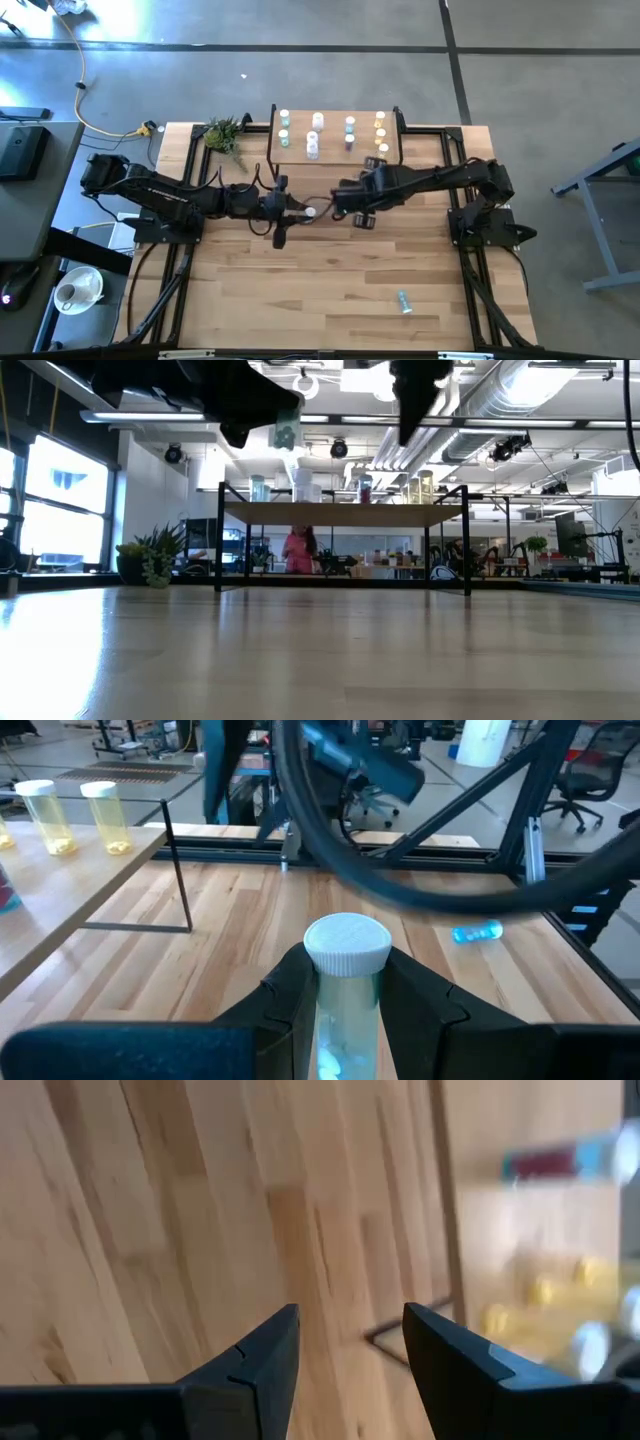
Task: Pick and place medicine bottles onto shelf by color
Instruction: Put the green pill bottle on the shelf aligned with the other green pill bottle
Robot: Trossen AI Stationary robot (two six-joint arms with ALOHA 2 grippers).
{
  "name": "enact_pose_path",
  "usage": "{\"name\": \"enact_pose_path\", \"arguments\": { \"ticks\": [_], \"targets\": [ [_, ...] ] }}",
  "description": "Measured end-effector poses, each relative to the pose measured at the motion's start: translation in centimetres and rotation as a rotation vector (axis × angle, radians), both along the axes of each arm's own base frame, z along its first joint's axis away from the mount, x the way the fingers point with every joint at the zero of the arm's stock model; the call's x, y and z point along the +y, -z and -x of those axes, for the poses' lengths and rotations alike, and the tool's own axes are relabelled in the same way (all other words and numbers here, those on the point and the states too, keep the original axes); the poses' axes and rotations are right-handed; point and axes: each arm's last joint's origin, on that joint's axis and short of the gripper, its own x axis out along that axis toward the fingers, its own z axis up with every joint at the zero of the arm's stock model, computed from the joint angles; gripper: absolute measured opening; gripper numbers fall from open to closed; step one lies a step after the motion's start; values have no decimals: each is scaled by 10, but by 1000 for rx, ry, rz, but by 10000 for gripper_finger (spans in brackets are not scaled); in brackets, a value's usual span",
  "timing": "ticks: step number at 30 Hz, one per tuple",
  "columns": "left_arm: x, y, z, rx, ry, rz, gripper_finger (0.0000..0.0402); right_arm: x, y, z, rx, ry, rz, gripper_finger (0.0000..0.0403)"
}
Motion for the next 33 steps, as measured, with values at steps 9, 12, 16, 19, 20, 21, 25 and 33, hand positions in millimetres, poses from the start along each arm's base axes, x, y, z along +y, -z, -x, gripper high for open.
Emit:
{"name": "enact_pose_path", "arguments": {
  "ticks": [9, 12, 16, 19, 20, 21, 25, 33],
  "targets": [
    [1, -1, 0, -10, -3, -1, 85, 17, 29, 47, -178, 46, -109, 137],
    [1, -3, -1, -30, -3, -1, 85, 22, 42, 59, -313, 38, -144, 129],
    [1, -6, -1, -65, -2, -1, 85, 28, 61, 63, -541, -39, -179, 126],
    [1, -7, -1, -76, -2, -2, 85, 31, 81, 61, -655, -112, -179, 126],
    [1, -8, -1, -81, -2, -2, 85, 31, 86, 60, -684, -142, -169, 126],
    [1, -8, -1, -87, -2, -2, 85, 31, 90, 59, -713, -167, -159, 126],
    [1, -11, -2, -111, -2, -2, 85, 32, 104, 49, -814, -239, -124, 126],
    [0, -13, -2, -141, 0, -3, 85, 39, 110, 23, -996, -357, -65, 126]
  ]
}}
